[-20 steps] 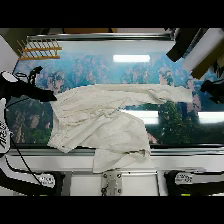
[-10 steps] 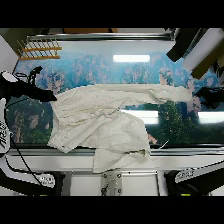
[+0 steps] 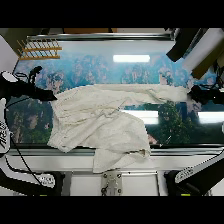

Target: Fold the clothes and pants, and hang the long-sleeved shirts on hangers.

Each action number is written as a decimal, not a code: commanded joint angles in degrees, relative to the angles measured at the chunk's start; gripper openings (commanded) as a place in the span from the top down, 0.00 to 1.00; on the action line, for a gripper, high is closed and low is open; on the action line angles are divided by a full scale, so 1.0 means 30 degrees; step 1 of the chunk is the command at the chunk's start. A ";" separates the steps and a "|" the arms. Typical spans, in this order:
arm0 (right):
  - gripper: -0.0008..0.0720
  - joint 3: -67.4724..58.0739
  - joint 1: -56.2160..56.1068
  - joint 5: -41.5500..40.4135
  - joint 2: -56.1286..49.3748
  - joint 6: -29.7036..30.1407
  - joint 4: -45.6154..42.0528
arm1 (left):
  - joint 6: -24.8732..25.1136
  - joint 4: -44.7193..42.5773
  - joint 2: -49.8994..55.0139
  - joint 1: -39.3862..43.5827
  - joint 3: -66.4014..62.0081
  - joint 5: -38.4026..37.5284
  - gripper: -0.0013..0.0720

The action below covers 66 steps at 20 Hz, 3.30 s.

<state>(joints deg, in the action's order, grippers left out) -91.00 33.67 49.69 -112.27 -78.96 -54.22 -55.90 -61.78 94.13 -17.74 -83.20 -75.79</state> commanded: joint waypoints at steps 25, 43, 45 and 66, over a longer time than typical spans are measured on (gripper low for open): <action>0.95 0.0262 -0.0423 0.2084 0.9887 -0.5311 -0.9639 | -0.0022 -0.0350 -0.1872 -0.0721 0.0000 0.5661 0.95; 0.09 -0.0401 -0.2382 -0.4255 0.6790 -0.5676 -0.4823 | -0.5974 -0.0597 0.2164 -0.0219 -0.6615 0.6929 0.06; 0.09 0.0226 -0.2433 -0.1370 0.8335 -0.3555 -0.6113 | -0.7031 -0.0605 0.1333 -0.1523 -0.5085 0.4058 0.06; 0.09 1.3172 -0.2557 0.0619 1.9679 -0.2659 -0.3687 | -0.6309 0.2608 -0.4109 -0.2878 1.2947 0.8247 0.04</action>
<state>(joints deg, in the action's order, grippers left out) -51.79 26.24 51.33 -53.52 -86.94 -66.98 -73.12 -54.15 78.67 -29.36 -43.00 -51.79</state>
